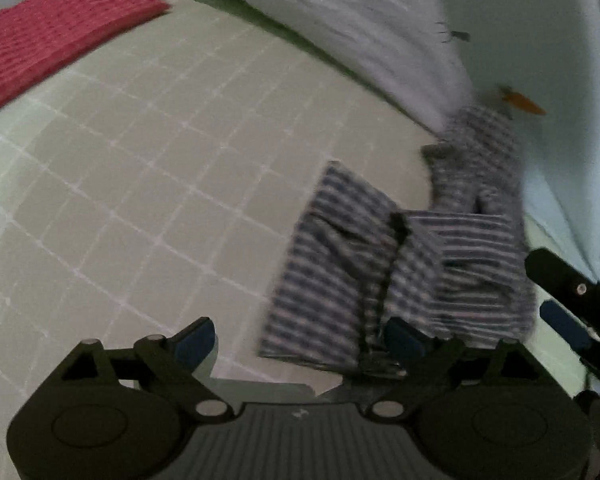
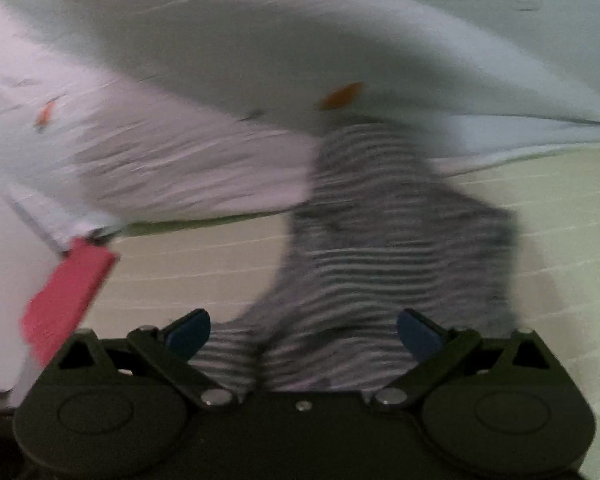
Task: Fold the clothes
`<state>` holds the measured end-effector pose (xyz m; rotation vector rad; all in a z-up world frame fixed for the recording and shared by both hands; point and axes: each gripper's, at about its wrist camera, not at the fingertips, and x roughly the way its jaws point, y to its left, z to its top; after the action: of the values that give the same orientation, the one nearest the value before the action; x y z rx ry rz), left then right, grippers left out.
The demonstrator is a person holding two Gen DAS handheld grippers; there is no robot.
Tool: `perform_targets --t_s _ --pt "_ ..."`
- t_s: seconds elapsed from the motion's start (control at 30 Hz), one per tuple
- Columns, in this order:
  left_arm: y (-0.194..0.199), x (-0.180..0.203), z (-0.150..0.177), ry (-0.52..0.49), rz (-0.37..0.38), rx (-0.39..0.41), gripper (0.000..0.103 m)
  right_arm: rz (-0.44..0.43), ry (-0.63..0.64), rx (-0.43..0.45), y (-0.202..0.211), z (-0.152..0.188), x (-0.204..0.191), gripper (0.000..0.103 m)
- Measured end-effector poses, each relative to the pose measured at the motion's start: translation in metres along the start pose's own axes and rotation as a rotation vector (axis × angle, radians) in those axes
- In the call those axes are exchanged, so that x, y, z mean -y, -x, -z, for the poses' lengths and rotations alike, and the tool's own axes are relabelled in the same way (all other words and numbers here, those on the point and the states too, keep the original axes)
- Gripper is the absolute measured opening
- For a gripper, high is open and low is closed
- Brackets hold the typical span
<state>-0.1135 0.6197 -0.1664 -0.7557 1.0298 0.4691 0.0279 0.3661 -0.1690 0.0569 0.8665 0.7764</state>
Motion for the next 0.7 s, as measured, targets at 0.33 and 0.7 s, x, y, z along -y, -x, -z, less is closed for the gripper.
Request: perform_targets --t_s 0.33,0.7 --pt "-0.016 -0.019 0.0 0.032 -0.029 -0.039 0.092 -0.03 0.079 -0.163 -0.048 0.02 -0.045 0.077" --pt "0.007 -0.019 0.003 0.023 -0.042 0.007 0.092 -0.019 0.058 -0.137 -0.018 0.024 -0.032 0.011"
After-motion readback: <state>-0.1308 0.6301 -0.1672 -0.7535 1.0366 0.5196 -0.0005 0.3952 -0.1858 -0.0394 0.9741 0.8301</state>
